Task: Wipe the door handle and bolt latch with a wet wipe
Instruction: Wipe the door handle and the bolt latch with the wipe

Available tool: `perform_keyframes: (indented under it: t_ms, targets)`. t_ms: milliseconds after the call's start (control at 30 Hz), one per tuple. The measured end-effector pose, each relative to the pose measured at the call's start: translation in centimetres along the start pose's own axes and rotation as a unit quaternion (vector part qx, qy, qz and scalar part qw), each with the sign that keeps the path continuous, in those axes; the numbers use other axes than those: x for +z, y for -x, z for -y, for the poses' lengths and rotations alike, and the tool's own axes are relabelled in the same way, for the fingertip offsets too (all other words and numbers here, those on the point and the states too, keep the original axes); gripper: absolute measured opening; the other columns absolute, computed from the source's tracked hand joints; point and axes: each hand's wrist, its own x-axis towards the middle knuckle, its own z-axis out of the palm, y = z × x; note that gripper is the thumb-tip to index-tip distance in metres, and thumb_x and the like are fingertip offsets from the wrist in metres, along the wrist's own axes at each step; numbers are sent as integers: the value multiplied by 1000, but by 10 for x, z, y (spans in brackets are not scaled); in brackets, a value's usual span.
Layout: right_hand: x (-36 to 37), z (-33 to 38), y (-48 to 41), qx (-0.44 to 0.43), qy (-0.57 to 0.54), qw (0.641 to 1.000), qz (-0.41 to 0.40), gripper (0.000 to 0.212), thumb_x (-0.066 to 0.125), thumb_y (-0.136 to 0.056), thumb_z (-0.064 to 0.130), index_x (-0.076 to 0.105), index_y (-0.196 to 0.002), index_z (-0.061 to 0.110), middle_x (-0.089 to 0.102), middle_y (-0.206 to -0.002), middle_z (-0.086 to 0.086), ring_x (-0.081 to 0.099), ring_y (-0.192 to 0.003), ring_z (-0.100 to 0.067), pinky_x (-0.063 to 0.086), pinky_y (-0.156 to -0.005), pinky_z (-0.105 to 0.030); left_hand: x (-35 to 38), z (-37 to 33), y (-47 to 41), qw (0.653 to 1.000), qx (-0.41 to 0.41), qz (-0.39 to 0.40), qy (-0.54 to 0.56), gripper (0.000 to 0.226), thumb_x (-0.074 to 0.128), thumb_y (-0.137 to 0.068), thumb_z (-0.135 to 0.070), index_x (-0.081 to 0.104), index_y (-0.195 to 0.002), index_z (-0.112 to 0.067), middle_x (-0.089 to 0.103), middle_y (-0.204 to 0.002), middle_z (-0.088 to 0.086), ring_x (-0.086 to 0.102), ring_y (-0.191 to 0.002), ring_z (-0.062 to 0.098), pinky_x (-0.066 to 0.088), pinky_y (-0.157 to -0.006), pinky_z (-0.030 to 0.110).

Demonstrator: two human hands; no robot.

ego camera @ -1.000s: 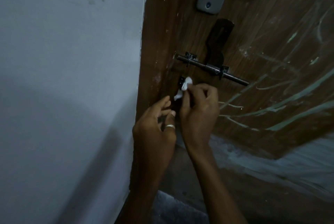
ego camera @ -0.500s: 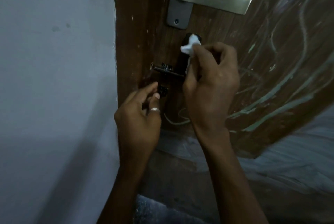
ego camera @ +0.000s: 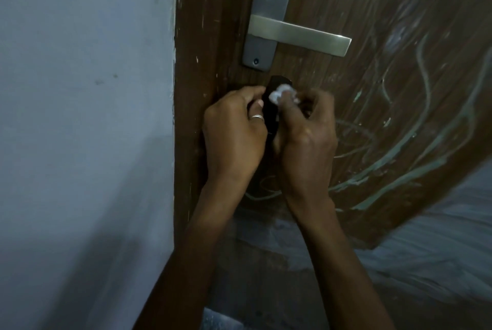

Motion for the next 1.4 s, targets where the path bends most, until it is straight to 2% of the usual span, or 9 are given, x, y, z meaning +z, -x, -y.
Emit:
perform_keyframes:
  t_ms: [100,200,367,533,667,867,1067,1233,1400]
  targets:
    - [6,-3,-23,19,24,1000,0,28,57,-103,16,66,-126,2,59,-117,-18,60,-105,-29,53,-80,-36,-2,3,0,998,-50,13,48,32,55,-98,-12,66,-127,-22,71,-118,-8,65,-106,1,50,-91,12]
    - [12,10,-16,26,-15,998,51,31,61,-98,5,61,-128,-3,58,-120,-21,58,-107,-33,54,-81,-41,-3,-1,1,996,-72,11,57,32,52,-99,-13,67,-125,-25,71,-114,-12,64,-101,-3,45,-81,0]
    - [5,6,28,-3,1,990,138,40,66,-97,13,57,-135,1,54,-130,-16,54,-112,-26,54,-79,-37,-4,-7,-1,996,-68,26,52,34,54,-99,-15,64,-130,-24,66,-124,-10,60,-107,-3,39,-78,-7]
    - [-4,0,1,25,11,998,48,38,71,-91,6,62,-128,1,59,-119,-17,55,-107,-27,39,-81,-20,-8,-15,-9,997,-44,52,22,31,52,-98,-19,69,-122,-27,70,-115,-11,60,-97,-3,41,-76,3]
    - [4,12,-17,21,-52,997,54,32,63,-97,7,59,-128,0,60,-121,-15,57,-106,-29,55,-78,-37,-16,-19,-12,993,-75,66,63,32,45,-100,-24,73,-114,-31,71,-96,-17,62,-83,-5,44,-70,13]
    - [1,17,31,16,40,988,148,36,68,-92,9,63,-127,1,58,-123,-14,51,-104,-24,51,-76,-30,-15,-11,-15,993,-41,104,32,34,48,-99,-16,64,-129,-24,64,-130,-9,54,-91,-15,36,-73,-5]
    - [-8,11,58,26,57,989,135,35,60,-95,2,61,-130,1,57,-122,-14,49,-104,-24,43,-80,-26,-15,-3,-13,993,17,115,-30,38,57,-96,-14,61,-134,-22,61,-135,-6,57,-117,1,35,-87,-1]
    - [-27,-4,66,60,28,993,95,38,47,-89,5,68,-120,3,60,-115,-17,57,-103,-29,51,-78,-32,-5,-2,-12,995,53,64,-55,43,76,-85,-28,66,-125,-16,70,-119,0,65,-103,5,47,-83,12]
    - [-36,-22,57,144,10,990,5,30,64,-86,-11,73,-112,1,62,-104,-15,60,-88,-23,42,-77,-22,4,-3,-14,995,51,40,-71,44,83,-76,-35,66,-111,-16,69,-107,-1,64,-86,4,51,-72,13]
